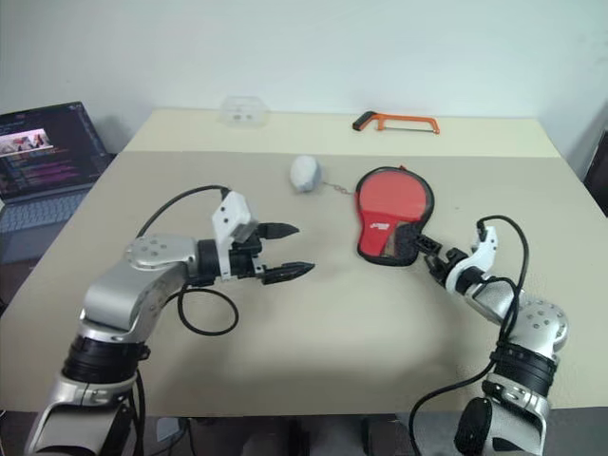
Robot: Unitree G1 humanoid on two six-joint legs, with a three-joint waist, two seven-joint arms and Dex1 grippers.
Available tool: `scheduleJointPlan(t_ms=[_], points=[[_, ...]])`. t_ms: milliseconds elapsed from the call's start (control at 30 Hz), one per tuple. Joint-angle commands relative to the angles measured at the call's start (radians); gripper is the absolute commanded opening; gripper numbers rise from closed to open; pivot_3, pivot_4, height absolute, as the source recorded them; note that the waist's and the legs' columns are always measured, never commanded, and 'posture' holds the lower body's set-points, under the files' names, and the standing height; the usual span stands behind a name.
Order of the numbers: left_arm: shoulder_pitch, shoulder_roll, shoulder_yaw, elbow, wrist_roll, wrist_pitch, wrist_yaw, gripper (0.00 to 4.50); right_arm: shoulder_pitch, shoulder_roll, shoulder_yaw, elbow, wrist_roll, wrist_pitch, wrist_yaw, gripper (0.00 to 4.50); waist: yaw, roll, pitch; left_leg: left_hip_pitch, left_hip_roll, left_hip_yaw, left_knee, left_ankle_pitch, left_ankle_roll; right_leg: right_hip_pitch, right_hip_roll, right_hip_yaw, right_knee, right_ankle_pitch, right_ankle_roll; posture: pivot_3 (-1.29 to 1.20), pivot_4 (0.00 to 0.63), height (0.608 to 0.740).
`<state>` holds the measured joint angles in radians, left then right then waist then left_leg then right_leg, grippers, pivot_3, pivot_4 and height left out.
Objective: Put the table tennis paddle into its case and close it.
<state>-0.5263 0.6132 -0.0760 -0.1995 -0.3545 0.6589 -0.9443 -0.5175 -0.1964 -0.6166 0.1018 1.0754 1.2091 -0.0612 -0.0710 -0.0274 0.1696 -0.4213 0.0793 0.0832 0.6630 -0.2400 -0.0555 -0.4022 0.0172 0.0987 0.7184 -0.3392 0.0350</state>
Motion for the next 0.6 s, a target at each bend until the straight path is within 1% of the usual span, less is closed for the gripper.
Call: scheduleJointPlan(t_ms=[33, 367, 467, 567, 600], points=[[0.004, 0.012, 0.023, -0.048, -0.016, 0.006, 0.018, 4.47, -0.037, 0.026, 0.035, 0.023, 0.016, -0.011, 0.013, 4.50, -0.002, 0.000, 0.000, 0.000, 0.000, 0.000, 0.000, 0.000, 0.000, 0.000, 0.000, 0.000, 0.000, 0.000, 0.000, 0.00, 0.150, 0.740], [0.015, 0.018, 0.021, -0.073, -0.016, 0.019, 0.048, 4.47, -0.069, 0.068, 0.097, 0.079, -0.009, -0.063, 0.035, 4.50, -0.013, 0.000, 0.000, 0.000, 0.000, 0.000, -0.001, 0.000, 0.000, 0.000, 0.000, 0.000, -0.001, 0.000, 0.000, 0.00, 0.150, 0.740], [0.015, 0.021, 0.017, -0.079, -0.015, 0.021, 0.050, 4.50, -0.070, 0.066, 0.108, 0.105, -0.039, -0.100, 0.029, 3.90, -0.014, 0.000, 0.000, 0.000, 0.000, 0.000, -0.001, 0.000, 0.000, 0.000, 0.000, 0.000, -0.001, 0.000, 0.000, 0.00, 0.150, 0.740], [0.013, 0.022, 0.014, -0.077, -0.010, 0.021, 0.051, 4.50, -0.066, 0.065, 0.117, 0.115, -0.056, -0.110, 0.031, 2.82, -0.014, 0.000, 0.000, 0.000, 0.000, 0.000, -0.001, 0.000, 0.000, 0.000, 0.000, 0.000, 0.000, 0.000, 0.000, 0.00, 0.150, 0.740], [0.012, 0.022, 0.014, -0.077, -0.010, 0.021, 0.052, 4.50, -0.064, 0.065, 0.118, 0.118, -0.060, -0.112, 0.029, 2.53, -0.014, 0.000, 0.000, 0.000, 0.000, 0.000, -0.001, 0.000, 0.000, 0.000, 0.000, 0.000, 0.000, 0.000, 0.000, 0.00, 0.150, 0.740]])
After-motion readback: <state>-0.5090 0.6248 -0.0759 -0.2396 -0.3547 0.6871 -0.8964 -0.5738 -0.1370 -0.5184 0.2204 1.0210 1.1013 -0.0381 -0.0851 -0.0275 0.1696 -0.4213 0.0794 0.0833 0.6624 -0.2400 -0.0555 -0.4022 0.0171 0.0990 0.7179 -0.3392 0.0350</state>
